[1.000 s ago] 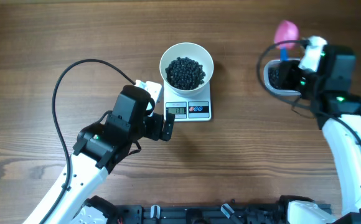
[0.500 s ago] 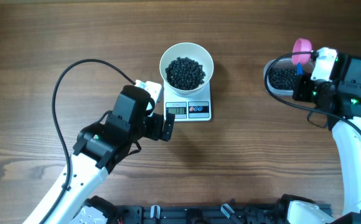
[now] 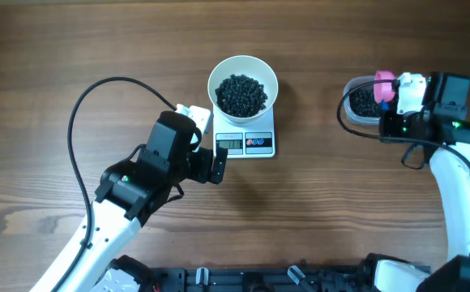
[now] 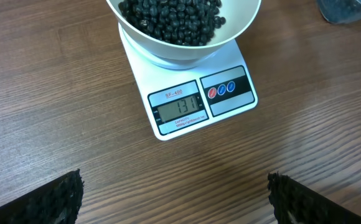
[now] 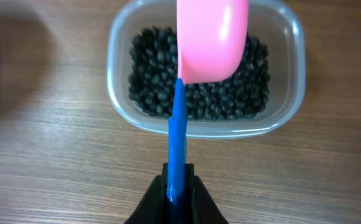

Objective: Scoop item into bowl and weigh 150g on scale
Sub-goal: 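Dip the scoop into the beans again with the right gripper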

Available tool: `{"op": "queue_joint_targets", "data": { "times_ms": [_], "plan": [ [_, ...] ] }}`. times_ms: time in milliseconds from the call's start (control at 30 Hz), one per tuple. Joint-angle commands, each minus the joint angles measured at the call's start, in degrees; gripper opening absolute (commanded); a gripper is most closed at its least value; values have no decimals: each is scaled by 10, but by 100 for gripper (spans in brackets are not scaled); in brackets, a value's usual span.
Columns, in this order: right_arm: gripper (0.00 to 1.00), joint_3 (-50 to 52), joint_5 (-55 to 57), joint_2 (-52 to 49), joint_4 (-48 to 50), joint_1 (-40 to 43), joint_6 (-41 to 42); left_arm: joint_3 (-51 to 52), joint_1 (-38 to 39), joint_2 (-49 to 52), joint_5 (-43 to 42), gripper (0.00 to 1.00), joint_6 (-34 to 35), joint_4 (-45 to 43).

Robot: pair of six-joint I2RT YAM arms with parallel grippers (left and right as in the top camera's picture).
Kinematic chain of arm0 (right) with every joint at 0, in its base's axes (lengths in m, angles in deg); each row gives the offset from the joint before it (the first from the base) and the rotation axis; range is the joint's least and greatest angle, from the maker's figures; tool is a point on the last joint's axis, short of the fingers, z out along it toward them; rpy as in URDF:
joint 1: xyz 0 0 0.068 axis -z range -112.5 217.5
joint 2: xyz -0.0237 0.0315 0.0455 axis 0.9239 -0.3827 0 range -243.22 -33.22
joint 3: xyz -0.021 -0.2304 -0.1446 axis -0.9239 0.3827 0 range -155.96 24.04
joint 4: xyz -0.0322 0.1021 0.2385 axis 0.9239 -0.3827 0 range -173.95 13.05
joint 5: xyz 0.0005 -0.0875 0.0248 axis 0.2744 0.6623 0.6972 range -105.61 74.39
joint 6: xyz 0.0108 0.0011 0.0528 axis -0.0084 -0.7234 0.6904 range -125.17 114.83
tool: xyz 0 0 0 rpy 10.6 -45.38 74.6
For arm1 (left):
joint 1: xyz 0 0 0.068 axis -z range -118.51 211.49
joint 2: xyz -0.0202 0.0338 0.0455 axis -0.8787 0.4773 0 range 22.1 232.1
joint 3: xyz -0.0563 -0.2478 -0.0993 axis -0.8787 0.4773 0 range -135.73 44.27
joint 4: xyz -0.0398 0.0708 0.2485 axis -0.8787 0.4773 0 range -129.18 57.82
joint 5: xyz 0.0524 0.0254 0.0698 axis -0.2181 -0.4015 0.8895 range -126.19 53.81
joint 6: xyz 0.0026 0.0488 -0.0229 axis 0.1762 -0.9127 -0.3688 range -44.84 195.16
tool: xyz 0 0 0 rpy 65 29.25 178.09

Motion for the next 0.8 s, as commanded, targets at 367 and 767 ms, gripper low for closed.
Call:
{"op": "queue_joint_targets", "data": {
  "times_ms": [367,767],
  "plan": [
    [4,-4,76,-48,-1,2,-57,-2,3,0,3,100,-11,-2],
    [4,-4,-3,-80,0,2,-54,-2,3,0,3,100,-11,-2]
  ]
}}
